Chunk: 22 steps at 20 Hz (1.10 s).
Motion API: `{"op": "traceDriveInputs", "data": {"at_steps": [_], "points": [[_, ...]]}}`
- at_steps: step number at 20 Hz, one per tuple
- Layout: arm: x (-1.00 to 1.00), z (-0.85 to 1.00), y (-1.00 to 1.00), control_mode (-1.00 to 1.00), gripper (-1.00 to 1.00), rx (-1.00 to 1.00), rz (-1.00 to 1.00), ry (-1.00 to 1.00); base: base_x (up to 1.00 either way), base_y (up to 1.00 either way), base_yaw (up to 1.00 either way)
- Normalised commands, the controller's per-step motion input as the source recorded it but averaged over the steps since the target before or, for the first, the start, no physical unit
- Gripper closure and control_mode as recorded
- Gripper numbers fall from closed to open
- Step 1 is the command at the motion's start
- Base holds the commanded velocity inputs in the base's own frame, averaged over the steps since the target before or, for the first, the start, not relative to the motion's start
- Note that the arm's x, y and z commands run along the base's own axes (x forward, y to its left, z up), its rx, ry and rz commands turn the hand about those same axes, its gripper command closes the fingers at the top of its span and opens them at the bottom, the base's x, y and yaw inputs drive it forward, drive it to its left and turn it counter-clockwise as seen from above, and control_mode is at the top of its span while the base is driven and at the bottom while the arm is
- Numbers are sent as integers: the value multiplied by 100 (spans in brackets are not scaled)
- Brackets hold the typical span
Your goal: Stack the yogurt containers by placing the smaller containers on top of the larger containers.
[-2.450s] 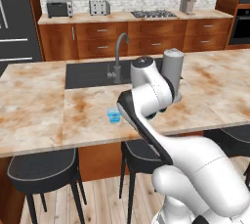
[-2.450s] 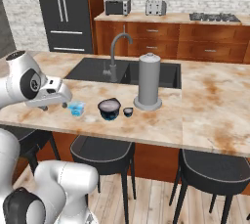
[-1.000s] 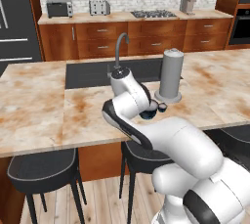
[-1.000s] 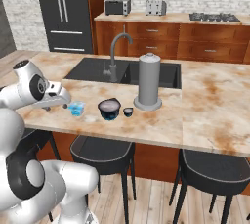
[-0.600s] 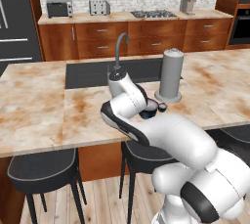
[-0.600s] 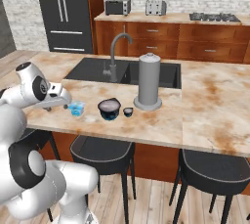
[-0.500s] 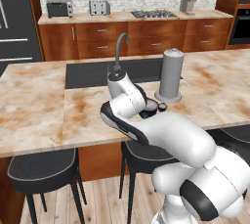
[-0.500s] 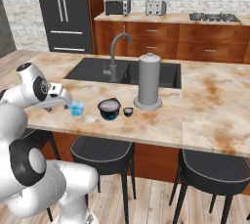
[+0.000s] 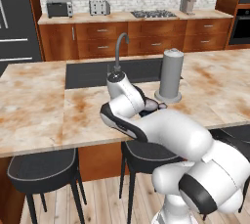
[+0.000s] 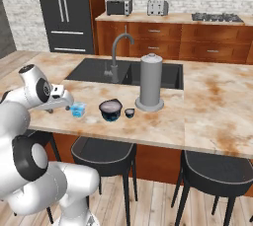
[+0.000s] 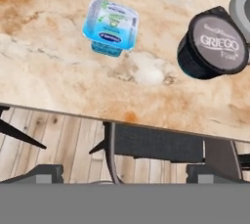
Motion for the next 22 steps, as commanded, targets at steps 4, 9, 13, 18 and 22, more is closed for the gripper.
{"op": "traceDriveInputs", "data": {"at_steps": [4, 9, 13, 18, 22], "points": [[8, -2, 2, -100, -100, 0, 7, 0, 0, 0, 0], [12, -6, 2, -100, -100, 0, 7, -3, 0, 0, 0], [20, -13, 0, -100, -100, -1, 1, -2, 0, 0, 0], [23, -14, 0, -100, -100, -2, 0, -1, 0, 0, 0], [24, -12, 0, -100, -100, -1, 0, 0, 0, 0, 0]]}}
